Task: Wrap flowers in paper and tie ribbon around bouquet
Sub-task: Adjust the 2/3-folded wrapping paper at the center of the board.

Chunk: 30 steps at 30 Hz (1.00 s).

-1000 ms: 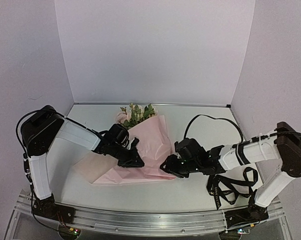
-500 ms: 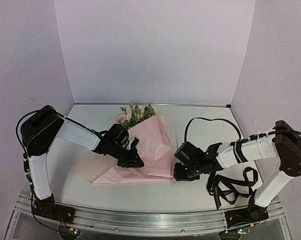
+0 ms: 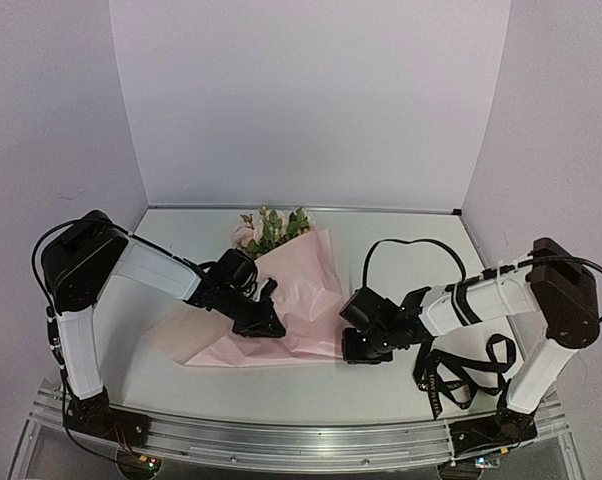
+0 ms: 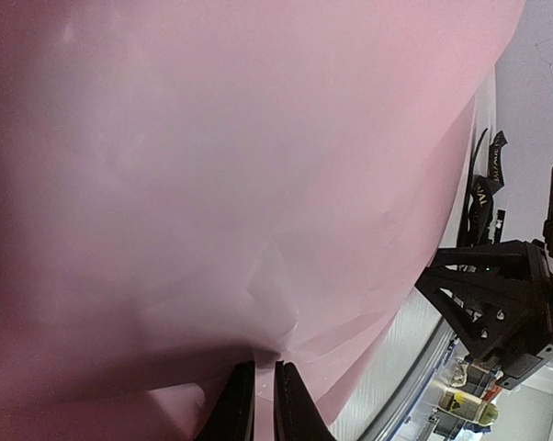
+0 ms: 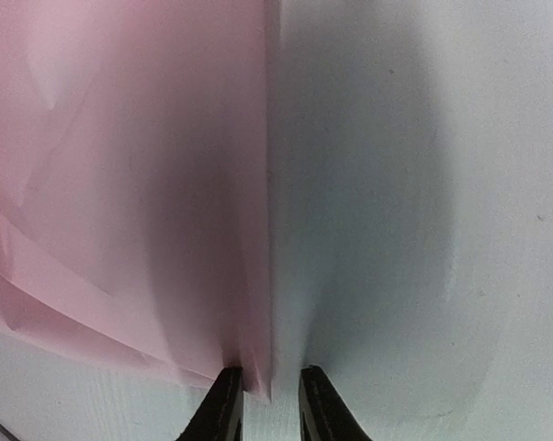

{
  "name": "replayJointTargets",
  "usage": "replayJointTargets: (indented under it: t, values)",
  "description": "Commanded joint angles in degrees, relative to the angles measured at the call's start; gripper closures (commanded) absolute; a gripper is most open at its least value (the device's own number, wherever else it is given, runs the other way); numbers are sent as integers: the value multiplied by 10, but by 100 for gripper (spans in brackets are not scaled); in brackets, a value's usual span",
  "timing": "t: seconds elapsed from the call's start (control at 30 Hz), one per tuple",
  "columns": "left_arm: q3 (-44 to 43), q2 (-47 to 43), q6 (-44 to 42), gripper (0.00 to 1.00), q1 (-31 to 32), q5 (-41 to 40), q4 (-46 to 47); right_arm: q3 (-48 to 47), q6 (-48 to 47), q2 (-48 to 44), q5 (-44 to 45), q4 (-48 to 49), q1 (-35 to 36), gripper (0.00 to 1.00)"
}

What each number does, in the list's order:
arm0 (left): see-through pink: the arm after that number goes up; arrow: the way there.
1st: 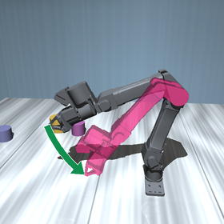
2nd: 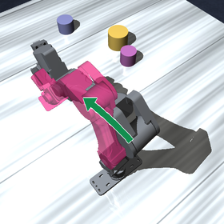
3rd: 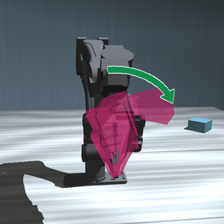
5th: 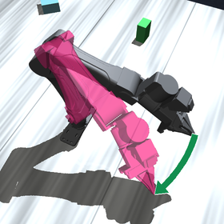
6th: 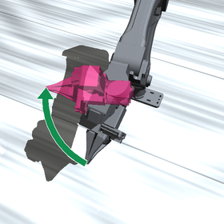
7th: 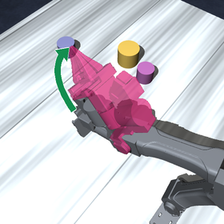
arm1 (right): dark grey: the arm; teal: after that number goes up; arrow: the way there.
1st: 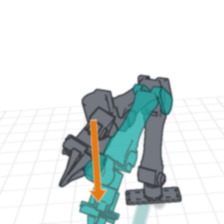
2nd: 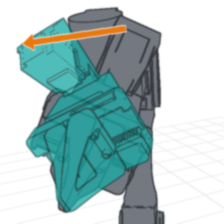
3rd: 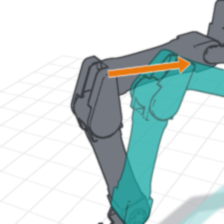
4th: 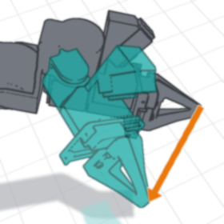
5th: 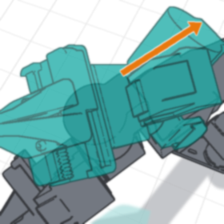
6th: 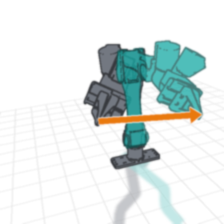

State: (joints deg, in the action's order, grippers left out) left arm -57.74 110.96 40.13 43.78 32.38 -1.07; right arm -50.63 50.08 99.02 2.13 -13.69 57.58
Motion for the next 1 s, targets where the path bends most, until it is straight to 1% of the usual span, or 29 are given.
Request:
replayJointTargets:
  t: [0.0, 0.1, 0.23, 0.37, 0.53, 0.73, 0.97]
  values:
    - [-17, -11, -19, 91, -8, -2, -13, -29, 17, 26, 5, 15, 3, 88]
    - [-18, -15, -22, 91, -11, 0, -16, -26, 42, 27, -7, 16, 7, 100]
    - [-25, -25, -28, 91, -15, 5, -25, -20, 114, 25, -8, 7, 35, 100]
    - [-33, -51, -32, 91, -16, 19, -37, -27, 189, 36, 10, 5, 63, 100]
    - [-32, -98, -23, 89, 1, 24, -46, -29, 245, 39, 35, 9, 75, 100]
    - [11, -113, 12, 89, 26, 29, 1, -34, 259, 44, 37, 20, 77, 100]
    - [17, -76, 34, 89, 39, 16, 38, -31, 247, 52, 27, 14, 85, 100]
